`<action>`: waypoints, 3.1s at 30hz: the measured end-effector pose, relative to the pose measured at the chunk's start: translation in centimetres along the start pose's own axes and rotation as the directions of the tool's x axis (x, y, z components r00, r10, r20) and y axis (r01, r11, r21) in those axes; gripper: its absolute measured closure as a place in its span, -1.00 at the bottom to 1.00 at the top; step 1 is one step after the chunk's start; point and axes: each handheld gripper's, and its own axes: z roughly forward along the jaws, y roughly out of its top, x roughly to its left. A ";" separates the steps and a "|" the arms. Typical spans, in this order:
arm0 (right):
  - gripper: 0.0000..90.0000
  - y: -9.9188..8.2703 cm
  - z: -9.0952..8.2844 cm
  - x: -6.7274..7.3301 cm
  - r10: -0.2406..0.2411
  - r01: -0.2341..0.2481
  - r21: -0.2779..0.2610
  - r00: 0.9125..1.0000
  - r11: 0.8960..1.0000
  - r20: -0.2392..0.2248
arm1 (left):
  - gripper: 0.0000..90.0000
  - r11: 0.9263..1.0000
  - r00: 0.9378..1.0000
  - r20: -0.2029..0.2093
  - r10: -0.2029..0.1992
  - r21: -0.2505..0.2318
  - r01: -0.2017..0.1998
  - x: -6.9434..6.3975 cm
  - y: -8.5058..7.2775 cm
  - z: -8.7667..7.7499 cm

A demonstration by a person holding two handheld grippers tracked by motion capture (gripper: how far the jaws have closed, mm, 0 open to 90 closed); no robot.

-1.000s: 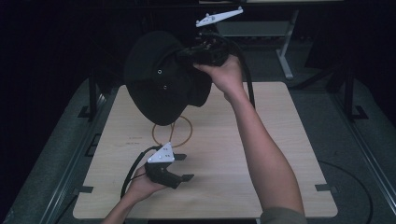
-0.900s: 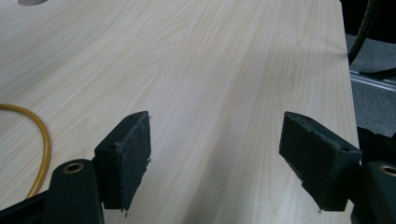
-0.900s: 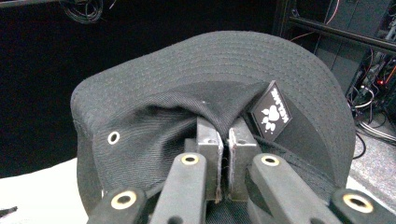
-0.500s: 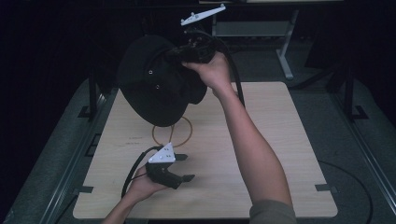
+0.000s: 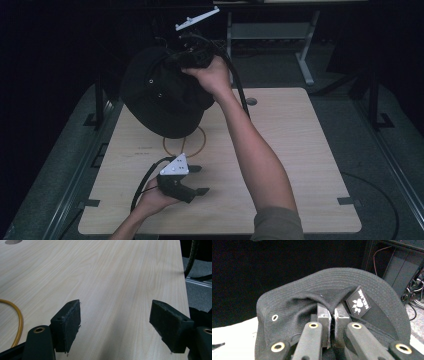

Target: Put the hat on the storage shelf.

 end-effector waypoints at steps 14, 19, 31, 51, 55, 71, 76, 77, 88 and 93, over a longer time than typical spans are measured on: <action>0.91 0.1 3.9 0.3 -0.027 0.027 0.089 1.000 0.996 0.002 | -0.46 1.000 1.000 0.009 0.009 -0.001 -0.009 -0.3 0.0 0.3; 0.91 0.0 5.0 0.4 -0.037 0.036 0.117 0.999 0.992 0.009 | -0.46 1.000 1.000 0.013 0.012 0.000 -0.012 -0.4 0.1 0.3; 0.36 -0.7 7.0 0.7 -0.024 0.025 0.180 1.000 0.983 -0.004 | -0.48 1.000 1.000 0.024 0.018 0.022 -0.019 -0.7 0.1 0.5; -0.08 -3.2 1.7 -0.9 0.025 -0.025 0.071 1.000 0.997 0.009 | -0.48 1.000 1.000 0.018 -0.002 0.017 0.002 -0.5 0.0 0.4; -0.18 -3.7 0.6 -1.0 0.040 -0.041 0.059 0.999 0.997 0.018 | -0.48 1.000 1.000 0.017 -0.003 0.021 0.003 -0.5 0.0 0.4; -0.46 -7.6 -4.0 -2.2 0.099 -0.101 0.031 0.993 0.994 0.063 | -0.50 0.999 0.999 0.015 -0.029 0.020 0.028 -0.3 -0.1 0.4; -0.53 -8.9 -5.2 -2.4 0.115 -0.118 0.031 0.990 0.993 0.080 | -0.51 0.999 0.999 0.016 -0.033 0.018 0.032 -0.3 -0.1 0.4; -0.54 -9.1 -5.4 -2.5 0.118 -0.120 0.028 0.990 0.992 0.081 | -0.51 0.999 0.999 0.015 -0.031 0.018 0.030 -0.3 -0.1 0.4; -0.56 -11.5 -7.7 -2.9 0.141 -0.145 0.023 0.984 0.989 0.109 | -0.51 0.999 0.999 0.013 -0.033 0.018 0.033 -0.4 -0.1 0.5; -0.57 -12.4 -8.5 -2.7 0.150 -0.155 0.028 0.981 0.988 0.119 | -0.51 0.999 1.000 0.010 -0.030 0.016 0.030 -0.4 -0.1 0.5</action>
